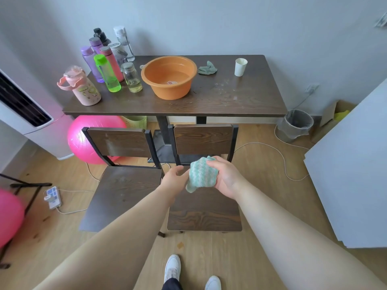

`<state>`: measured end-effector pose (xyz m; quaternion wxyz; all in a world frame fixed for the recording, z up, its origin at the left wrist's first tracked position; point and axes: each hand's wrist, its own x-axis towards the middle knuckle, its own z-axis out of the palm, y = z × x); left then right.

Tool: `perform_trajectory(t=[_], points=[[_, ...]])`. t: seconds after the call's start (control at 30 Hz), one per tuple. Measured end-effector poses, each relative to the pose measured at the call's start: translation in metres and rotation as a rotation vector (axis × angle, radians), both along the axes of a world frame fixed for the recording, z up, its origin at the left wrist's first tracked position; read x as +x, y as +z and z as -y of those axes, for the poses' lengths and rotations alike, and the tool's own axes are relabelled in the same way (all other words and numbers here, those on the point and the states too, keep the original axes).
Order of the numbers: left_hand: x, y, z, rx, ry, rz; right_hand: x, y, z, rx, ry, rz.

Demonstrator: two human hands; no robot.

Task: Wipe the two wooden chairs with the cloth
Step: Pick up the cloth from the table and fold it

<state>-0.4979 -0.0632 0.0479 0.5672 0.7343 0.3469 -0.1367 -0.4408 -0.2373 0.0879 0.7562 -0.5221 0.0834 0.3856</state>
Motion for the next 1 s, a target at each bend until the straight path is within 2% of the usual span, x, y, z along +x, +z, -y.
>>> perform_trajectory(t=[0.07, 0.23, 0.37, 0.57, 0.87, 1.0], points=[[-0.003, -0.001, -0.003, -0.055, 0.040, 0.000, -0.004, -0.002, -0.004, -0.002, -0.003, -0.010], [-0.008, 0.008, -0.008, -0.485, 0.176, -0.009, -0.011, -0.005, -0.019, -0.070, 0.025, -0.003], [-0.011, 0.015, -0.023, -0.647, 0.143, 0.004, -0.013, -0.006, -0.024, -0.107, 0.035, -0.013], [-0.014, 0.016, -0.043, -0.684, 0.015, 0.051, -0.010, -0.007, -0.023, -0.163, 0.046, -0.015], [-0.008, 0.017, -0.052, -0.695, -0.014, 0.087, -0.007, -0.019, -0.019, -0.176, 0.050, 0.016], [-0.005, 0.018, -0.055, -0.746, -0.047, 0.092, -0.012, -0.028, -0.026, -0.301, 0.076, 0.007]])
